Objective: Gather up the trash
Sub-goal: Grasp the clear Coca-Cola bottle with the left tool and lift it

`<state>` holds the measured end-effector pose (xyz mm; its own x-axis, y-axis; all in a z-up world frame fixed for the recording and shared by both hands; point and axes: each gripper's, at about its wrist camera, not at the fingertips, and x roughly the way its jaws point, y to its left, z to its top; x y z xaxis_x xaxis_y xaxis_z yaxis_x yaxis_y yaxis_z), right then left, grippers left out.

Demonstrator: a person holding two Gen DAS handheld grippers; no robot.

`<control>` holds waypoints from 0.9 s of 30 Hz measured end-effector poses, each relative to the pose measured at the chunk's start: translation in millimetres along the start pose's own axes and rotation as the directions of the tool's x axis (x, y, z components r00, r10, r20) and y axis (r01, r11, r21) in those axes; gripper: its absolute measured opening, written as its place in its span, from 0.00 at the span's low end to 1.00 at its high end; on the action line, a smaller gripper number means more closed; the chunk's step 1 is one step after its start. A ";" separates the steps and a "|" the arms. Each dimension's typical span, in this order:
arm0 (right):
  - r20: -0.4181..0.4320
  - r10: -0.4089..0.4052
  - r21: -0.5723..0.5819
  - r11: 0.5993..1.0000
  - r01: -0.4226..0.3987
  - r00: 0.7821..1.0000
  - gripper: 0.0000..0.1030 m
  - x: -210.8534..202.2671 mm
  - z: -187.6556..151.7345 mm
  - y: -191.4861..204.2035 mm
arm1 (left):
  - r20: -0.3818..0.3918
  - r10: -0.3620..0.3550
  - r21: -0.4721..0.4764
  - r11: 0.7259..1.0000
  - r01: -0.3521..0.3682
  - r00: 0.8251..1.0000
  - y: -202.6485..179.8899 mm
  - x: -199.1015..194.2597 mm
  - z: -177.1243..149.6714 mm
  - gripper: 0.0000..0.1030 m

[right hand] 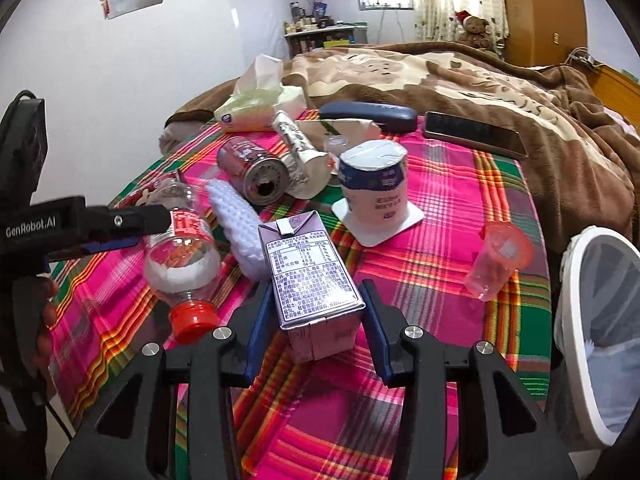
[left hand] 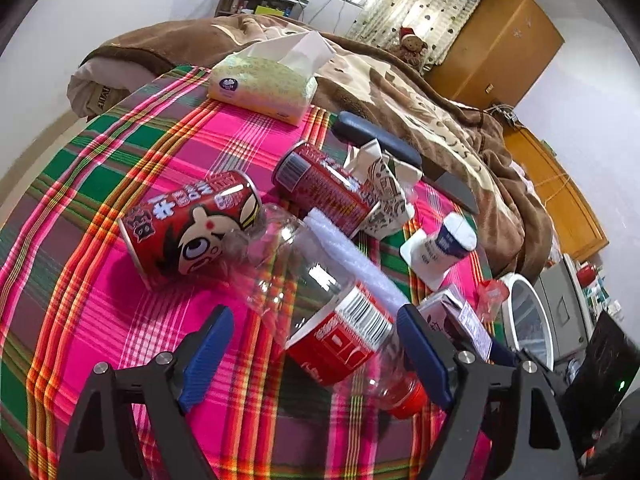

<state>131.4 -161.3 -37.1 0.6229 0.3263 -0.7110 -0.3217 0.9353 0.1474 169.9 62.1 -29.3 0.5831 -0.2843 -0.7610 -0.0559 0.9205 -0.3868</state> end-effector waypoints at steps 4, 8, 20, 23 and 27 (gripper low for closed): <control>0.003 -0.008 -0.003 1.000 0.008 1.000 0.42 -1.4 -0.7 -3.1 | 0.006 0.015 -0.007 1.000 -0.015 1.000 -7.0 7.9 7.1 0.81; 0.010 -0.009 0.004 1.000 0.009 1.000 0.42 -3.8 -1.8 -6.3 | -0.024 0.046 -0.033 0.998 -0.046 0.999 -7.7 23.3 6.4 0.81; 0.027 -0.016 0.064 0.998 0.014 1.000 0.42 -10.2 -5.7 -24.2 | -0.056 0.109 0.034 0.994 -0.107 0.992 -25.1 46.6 -4.5 0.81; 0.031 -0.011 0.061 0.998 0.010 0.999 0.42 -11.6 -6.2 -23.4 | -0.068 0.109 0.034 0.994 -0.107 0.992 -24.4 45.4 -10.2 0.80; 0.035 -0.004 0.063 0.998 0.002 0.999 0.42 -12.8 -6.5 -23.5 | -0.059 0.105 0.079 0.992 -0.101 0.993 -22.8 35.7 -16.7 0.70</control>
<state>126.4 -188.3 -35.9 0.6486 0.3269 -0.6874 -0.2746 0.9428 0.1893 178.4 26.5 -56.4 0.5253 -0.2011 -0.8268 -0.0502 0.9627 -0.2660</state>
